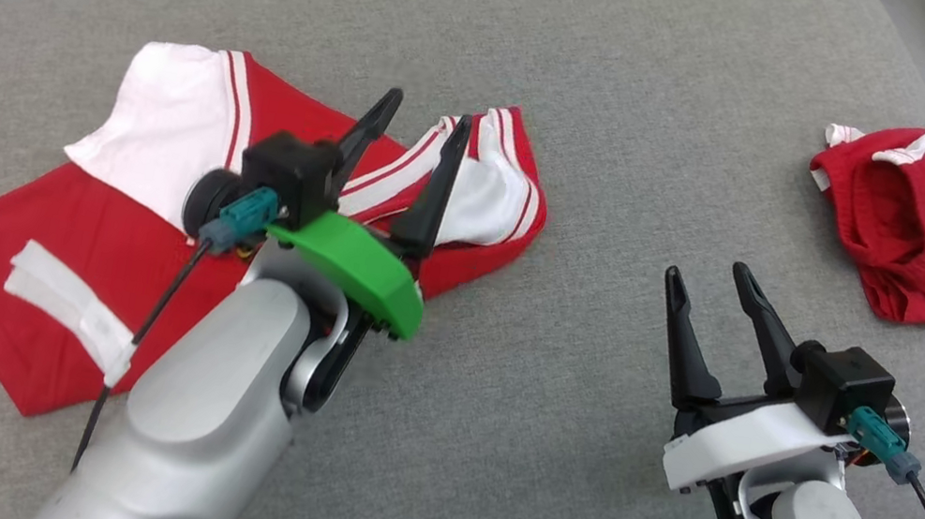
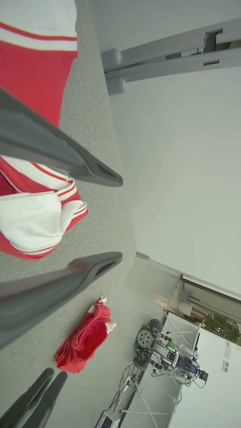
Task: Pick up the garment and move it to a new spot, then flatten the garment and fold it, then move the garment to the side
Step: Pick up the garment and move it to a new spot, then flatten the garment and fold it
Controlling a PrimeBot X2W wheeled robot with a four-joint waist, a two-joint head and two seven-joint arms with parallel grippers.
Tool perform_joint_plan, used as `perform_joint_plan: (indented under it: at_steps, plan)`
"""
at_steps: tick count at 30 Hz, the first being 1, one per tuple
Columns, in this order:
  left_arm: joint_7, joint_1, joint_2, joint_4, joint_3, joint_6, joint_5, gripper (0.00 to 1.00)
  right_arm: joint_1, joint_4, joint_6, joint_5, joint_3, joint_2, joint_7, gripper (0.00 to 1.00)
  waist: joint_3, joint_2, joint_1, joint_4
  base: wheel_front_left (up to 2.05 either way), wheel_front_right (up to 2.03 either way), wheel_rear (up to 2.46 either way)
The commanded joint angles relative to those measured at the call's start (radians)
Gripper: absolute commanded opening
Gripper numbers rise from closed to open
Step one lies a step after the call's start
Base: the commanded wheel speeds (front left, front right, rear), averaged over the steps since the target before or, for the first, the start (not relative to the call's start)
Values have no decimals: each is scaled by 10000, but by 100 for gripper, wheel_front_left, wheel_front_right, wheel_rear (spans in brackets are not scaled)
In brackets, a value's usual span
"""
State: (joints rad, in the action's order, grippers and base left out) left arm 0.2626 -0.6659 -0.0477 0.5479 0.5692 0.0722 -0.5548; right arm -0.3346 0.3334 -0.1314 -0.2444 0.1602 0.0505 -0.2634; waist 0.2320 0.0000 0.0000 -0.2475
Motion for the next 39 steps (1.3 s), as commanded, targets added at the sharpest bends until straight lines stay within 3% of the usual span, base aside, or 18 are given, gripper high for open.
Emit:
perform_joint_plan:
  at_steps: [1, 10, 21, 31, 39]
  plan:
    - [26, 268, -65, 34, -183, -92, 185, 100, 191, 7, 16, 87, -46, 13, -15, 100, -146, 0, 0, 213, 0, 0, 0]
    - [16, 2069, -171, -407, -2131, -478, 1539, 100, 497, 75, 16, 241, -321, 20, -15, 100, -598, 0, 0, 1003, 0, 0, 0]
    - [16, 4462, -214, -1231, -4347, -85, 2739, 100, 1027, 228, 16, 397, -562, 23, -15, 100, -1119, 0, 0, 1808, 0, 0, 0]
    - [16, 6468, -54, -1833, -6192, -105, 2702, 100, 1783, 537, 16, 314, -560, 19, -15, 100, -1893, 0, 0, 1983, 0, 0, 0]
    - [16, 7298, -49, -2009, -6106, -172, 1970, 100, 2176, 579, 16, 392, -520, 21, -15, 100, -2138, 0, 0, 2054, 0, 0, 0]
